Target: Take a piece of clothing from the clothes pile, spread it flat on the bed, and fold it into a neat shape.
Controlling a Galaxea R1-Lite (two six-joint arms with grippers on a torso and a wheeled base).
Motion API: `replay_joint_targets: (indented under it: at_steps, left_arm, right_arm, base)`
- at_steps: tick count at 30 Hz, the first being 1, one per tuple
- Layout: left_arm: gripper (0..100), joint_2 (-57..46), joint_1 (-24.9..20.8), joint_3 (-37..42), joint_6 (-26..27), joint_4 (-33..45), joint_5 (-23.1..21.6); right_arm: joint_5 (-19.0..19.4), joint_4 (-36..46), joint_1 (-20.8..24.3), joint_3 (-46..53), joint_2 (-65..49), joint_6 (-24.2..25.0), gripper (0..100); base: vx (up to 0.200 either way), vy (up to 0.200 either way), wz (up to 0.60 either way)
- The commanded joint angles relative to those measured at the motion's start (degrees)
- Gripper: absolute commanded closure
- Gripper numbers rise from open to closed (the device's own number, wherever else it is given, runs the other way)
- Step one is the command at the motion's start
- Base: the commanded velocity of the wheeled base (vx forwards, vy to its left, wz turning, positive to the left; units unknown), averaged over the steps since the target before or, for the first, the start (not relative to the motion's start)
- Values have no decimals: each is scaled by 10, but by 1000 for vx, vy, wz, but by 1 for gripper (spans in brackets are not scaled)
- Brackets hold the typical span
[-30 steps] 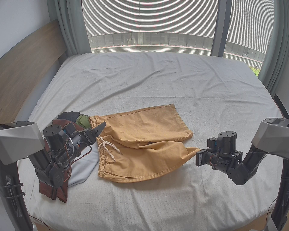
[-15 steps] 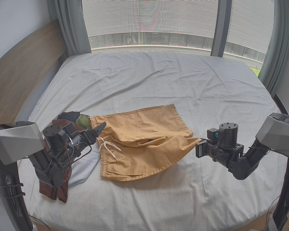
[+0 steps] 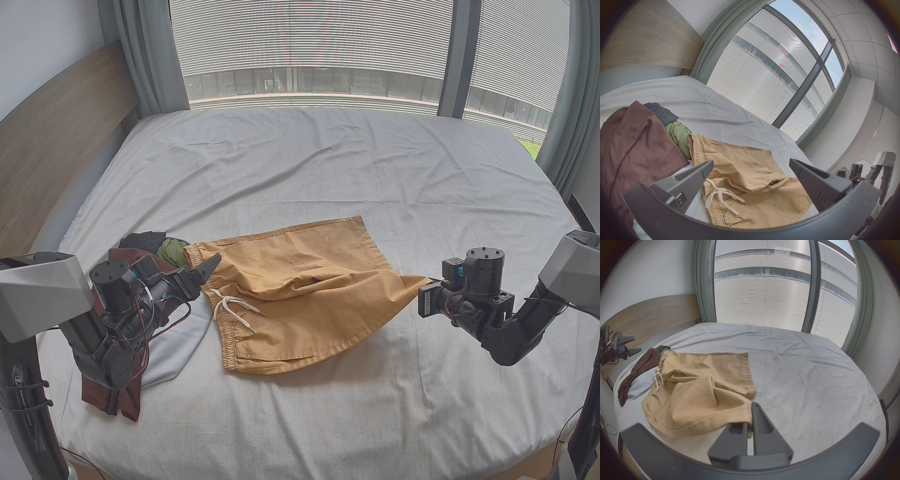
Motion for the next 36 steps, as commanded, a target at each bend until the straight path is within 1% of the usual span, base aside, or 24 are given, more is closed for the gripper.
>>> replay_joint_targets:
  at_steps: [1, 6, 11, 17, 22, 23, 25, 26, 28, 30, 36]
  left_arm:
    - [0, 1, 1, 0, 0, 0, 0]
    - [0, 1, 1, 1, 0, 0, 0]
    - [0, 0, 1, 2, 0, 0, 0]
    - [0, -1, 2, 6, 0, 0, 0]
    - [0, 0, 1, 6, 0, 0, 0]
    - [0, 1, 1, 6, 0, 0, 0]
    - [0, 2, 2, 6, 0, 0, 0]
    - [0, 2, 2, 6, 0, 0, 0]
    - [0, 2, 2, 6, -1, 0, 0]
    - [0, 3, 3, 6, -1, 0, 0]
    - [0, 4, 2, 6, -1, 0, 0]
  right_arm:
    - [1, -1, 9, 7, 3, -5, 100]
    - [9, -2, 58, 15, 5, -6, 100]
    - [16, -1, 109, -8, 30, -5, 100]
    - [19, -2, 142, -49, 80, -1, 100]
    - [34, -8, 158, -87, 124, 10, 100]
    - [50, -7, 170, -115, 145, 47, 100]
    - [61, -2, 182, -135, 157, 88, 100]
    - [65, 0, 189, -144, 161, 107, 100]
    - [78, 1, 197, -159, 170, 129, 100]
    - [90, 1, 199, -171, 180, 138, 100]
    - [106, -6, 199, -212, 218, 151, 100]
  base:
    - [0, 0, 0]
    - [0, 0, 0]
    - [0, 0, 0]
    - [0, 0, 0]
    - [0, 0, 0]
    - [0, 0, 0]
    - [0, 0, 0]
    - [0, 0, 0]
    - [0, 0, 0]
    - [0, 0, 0]
    - [0, 0, 0]
